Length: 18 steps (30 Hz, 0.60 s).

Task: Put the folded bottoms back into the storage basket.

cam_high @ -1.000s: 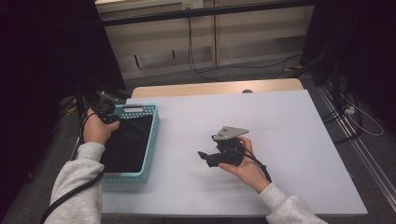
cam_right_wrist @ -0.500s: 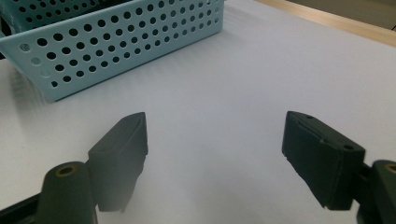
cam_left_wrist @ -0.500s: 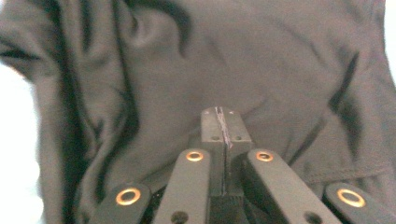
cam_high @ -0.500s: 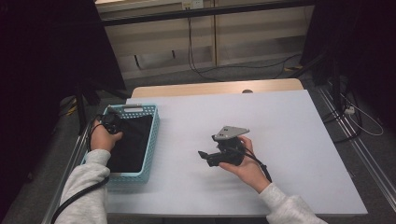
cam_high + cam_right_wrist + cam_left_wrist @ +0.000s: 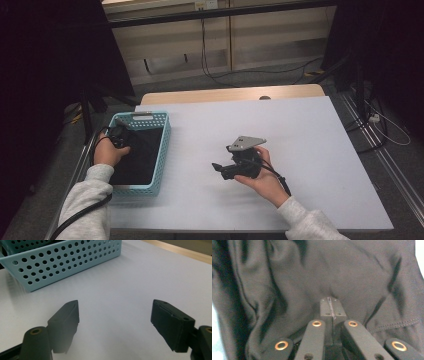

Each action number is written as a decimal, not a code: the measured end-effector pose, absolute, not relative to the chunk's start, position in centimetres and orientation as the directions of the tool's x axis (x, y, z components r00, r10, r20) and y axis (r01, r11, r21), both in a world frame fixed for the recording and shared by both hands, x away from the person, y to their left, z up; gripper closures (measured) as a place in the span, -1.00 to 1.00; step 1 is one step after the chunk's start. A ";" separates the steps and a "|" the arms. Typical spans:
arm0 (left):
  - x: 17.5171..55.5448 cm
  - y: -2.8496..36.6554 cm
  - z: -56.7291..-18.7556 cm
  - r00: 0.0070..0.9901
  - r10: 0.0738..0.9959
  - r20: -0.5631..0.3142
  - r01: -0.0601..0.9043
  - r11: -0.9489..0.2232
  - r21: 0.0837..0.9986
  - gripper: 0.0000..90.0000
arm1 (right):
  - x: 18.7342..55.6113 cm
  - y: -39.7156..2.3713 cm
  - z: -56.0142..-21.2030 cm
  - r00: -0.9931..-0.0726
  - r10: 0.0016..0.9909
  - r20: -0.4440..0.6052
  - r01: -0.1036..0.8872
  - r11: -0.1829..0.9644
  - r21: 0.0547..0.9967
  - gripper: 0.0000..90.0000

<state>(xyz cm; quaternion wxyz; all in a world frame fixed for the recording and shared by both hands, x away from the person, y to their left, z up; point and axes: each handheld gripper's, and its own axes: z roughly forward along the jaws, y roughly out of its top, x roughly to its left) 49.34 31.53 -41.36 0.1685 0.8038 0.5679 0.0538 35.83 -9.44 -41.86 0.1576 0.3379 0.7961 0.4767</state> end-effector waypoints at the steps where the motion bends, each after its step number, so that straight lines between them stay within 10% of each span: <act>1: 49.4 31.7 -41.2 0.349 0.932 -0.104 0.896 -0.298 0.330 1.00 | 35.8 -9.4 -41.9 -0.722 0.689 0.071 0.387 0.317 0.866 -0.50; 18: 50.7 29.7 -41.5 0.349 0.929 -0.119 0.878 -0.281 0.387 0.98 | 35.9 -9.6 -41.8 -0.719 0.691 0.073 0.386 0.310 0.869 -0.50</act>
